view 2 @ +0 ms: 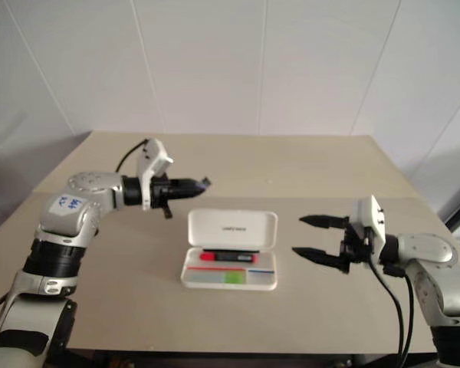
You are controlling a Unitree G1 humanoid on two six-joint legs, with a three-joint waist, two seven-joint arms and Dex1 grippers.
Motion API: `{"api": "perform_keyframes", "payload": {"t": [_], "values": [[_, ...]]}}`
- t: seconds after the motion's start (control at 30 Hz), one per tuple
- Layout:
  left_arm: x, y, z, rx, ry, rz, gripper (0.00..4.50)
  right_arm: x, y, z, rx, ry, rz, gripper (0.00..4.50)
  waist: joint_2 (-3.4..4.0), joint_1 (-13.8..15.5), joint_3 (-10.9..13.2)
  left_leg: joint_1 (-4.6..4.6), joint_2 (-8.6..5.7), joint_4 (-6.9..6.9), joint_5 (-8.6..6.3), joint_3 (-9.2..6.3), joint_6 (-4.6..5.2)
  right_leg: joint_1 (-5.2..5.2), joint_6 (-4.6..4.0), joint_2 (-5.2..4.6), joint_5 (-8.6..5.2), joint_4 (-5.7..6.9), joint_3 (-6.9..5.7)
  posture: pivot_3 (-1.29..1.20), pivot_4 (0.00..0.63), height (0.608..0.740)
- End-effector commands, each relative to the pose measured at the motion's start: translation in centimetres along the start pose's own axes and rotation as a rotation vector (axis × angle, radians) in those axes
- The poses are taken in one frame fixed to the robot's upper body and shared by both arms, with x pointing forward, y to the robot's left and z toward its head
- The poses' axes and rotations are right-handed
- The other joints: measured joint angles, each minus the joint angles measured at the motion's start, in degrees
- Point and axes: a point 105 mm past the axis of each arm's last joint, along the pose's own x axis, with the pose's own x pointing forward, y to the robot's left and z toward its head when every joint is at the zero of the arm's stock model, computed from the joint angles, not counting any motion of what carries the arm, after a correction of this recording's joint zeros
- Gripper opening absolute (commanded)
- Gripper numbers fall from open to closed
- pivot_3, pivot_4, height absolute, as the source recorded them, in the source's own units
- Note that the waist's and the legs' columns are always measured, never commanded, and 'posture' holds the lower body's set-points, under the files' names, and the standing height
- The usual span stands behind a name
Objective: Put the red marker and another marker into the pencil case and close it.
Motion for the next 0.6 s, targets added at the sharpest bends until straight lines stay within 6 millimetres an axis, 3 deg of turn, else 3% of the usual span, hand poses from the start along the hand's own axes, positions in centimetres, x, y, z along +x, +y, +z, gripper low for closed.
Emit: {"api": "perform_keyframes", "payload": {"t": [0.03,0.13,0.27,0.6], "values": [[1.1,-3.2,2.2,0.099,-0.028,-0.195,0.36,-0.6,0.9,1.7,0.003,-0.024,0.013,4.5,0.01,0.0,0.0,0.0,0.0,-0.01,0.0,0.0,0.0,-0.01,0.0,0.0,0.0,0.0,0.0,0.0,0.15,0.74],[2.2,-4.7,1.9,0.118,-0.005,-0.291,0.36,-0.6,1.3,2.1,0.026,-0.035,-0.004,4.5,0.01,-0.1,0.0,0.01,0.02,0.0,0.0,0.0,0.0,-0.01,-0.02,0.03,-0.01,0.03,0.01,0.0,0.15,0.74],[3.3,-5.3,1.4,0.125,0.026,-0.331,0.36,-0.6,1.5,2.1,0.017,-0.036,-0.036,4.5,0.0,0.0,0.0,0.03,0.01,0.07,0.01,0.01,0.01,0.01,-0.02,0.03,-0.01,0.06,0.03,0.0,0.15,0.74],[6.9,-7.2,-2.2,0.114,0.189,-0.435,0.36,-1.4,1.8,1.5,-0.001,-0.004,-0.121,4.5,0.0,0.1,0.0,-0.01,-0.01,0.06,0.0,0.01,0.03,0.01,0.0,0.02,-0.02,0.02,0.04,0.0,0.15,0.74]]}}
